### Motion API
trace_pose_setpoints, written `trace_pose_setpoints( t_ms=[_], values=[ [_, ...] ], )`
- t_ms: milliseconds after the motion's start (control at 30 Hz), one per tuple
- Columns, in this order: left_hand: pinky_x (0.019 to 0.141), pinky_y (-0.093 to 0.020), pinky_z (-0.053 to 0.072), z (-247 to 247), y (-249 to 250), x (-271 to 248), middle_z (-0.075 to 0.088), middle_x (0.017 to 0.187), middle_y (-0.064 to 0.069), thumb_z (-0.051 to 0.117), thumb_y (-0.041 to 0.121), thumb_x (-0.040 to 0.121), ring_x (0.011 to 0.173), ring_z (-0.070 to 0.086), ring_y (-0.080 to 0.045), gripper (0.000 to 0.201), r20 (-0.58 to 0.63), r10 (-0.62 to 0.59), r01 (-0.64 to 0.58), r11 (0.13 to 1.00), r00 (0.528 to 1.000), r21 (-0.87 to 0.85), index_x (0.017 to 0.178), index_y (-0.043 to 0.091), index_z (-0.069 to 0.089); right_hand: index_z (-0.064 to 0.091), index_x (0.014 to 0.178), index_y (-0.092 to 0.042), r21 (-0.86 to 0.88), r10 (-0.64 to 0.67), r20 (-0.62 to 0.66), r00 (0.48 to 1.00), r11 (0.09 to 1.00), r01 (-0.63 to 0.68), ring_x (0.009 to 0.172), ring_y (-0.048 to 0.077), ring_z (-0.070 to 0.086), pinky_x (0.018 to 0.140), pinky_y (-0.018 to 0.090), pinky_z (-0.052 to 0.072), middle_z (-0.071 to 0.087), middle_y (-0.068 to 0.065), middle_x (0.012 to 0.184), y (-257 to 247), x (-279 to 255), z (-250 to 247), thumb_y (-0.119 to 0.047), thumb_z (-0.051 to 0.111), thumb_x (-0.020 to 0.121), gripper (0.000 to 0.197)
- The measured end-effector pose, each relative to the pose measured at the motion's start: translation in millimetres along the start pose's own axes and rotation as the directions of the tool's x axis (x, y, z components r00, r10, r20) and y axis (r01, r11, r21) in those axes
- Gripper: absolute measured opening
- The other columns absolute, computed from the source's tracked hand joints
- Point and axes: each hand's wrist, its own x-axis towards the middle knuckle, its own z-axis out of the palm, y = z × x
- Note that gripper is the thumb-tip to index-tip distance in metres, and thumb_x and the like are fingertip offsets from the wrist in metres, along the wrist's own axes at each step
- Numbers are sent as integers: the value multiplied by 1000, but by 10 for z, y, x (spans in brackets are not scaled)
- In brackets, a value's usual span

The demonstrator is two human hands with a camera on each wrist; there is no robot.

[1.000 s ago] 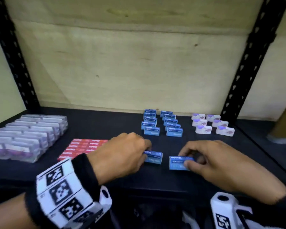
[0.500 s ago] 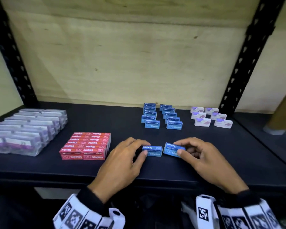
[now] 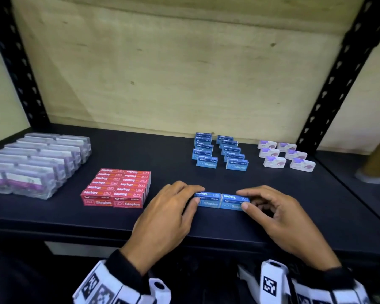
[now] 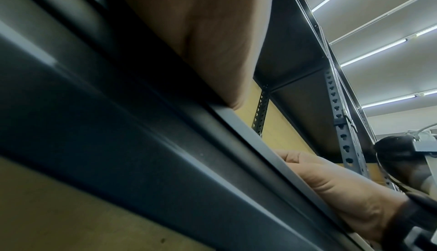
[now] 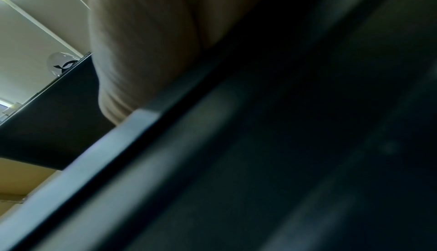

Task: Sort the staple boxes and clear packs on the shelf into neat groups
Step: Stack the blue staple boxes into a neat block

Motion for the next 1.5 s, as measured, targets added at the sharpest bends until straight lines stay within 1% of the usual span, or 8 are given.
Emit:
trace_pose_setpoints(
  t_ms=[133,667,867,1100,1267,1367,1433,1500],
  values=[
    [80,-17,38,1,-4,-2,54,104,19,48,33,99,87,47,-2,28,-11,1,-1,1000,1000,-9,124,32,59,74,103,-32,5,12,2,1000,1000,-12,83,12,67,80,27,53,69,-10,94,-3,0,-10,-14,72,87,23],
    [84,-16,39,-25,-1,-5,54,108,20,48,36,99,88,46,0,30,3,9,-9,1000,1000,-20,128,32,58,74,103,-37,-19,25,19,1000,1000,-25,81,13,67,78,24,53,70,-10,93,-18,-1,3,-20,72,87,23],
    [86,-16,40,-54,15,-7,47,113,22,45,44,99,88,42,2,39,50,-16,17,1000,999,-16,136,35,48,74,101,-34,57,104,-28,994,993,-102,86,12,69,83,28,54,73,-8,94,-53,6,9,-39,68,82,21],
    [84,-15,39,-240,96,11,37,124,27,37,55,97,98,52,1,47,158,-88,98,993,984,-58,141,39,37,71,102,-41,95,185,-25,982,979,-182,94,7,70,91,33,53,74,-11,98,-89,30,-59,-56,61,78,30],
    [92,-20,41,-676,272,142,36,128,25,36,54,97,110,51,-1,44,284,-49,17,993,957,116,139,40,36,68,105,-39,-61,161,88,983,986,-156,88,-3,67,76,10,50,69,-18,102,-391,59,-317,-60,60,69,43],
    [92,-33,47,-943,388,388,51,119,22,38,57,94,106,56,-6,41,300,-24,-47,973,954,227,131,41,45,67,103,-42,-177,145,130,981,977,-121,86,-7,65,76,8,48,67,-29,100,-607,209,-535,-64,58,67,43],
    [87,-35,50,-1043,438,609,59,110,22,43,57,92,102,59,-8,36,331,-23,-76,956,943,285,124,42,51,65,100,-44,-267,156,170,973,958,-107,81,-11,62,74,5,45,64,-37,93,-686,401,-647,-61,57,72,35],
    [85,-33,51,-1066,451,874,64,107,20,48,55,91,99,60,-9,32,400,-30,-116,934,916,337,118,41,58,66,100,-43,-380,168,210,963,922,-78,78,-10,62,74,7,46,67,-32,89,-697,648,-716,-58,58,77,28]
  ],
)
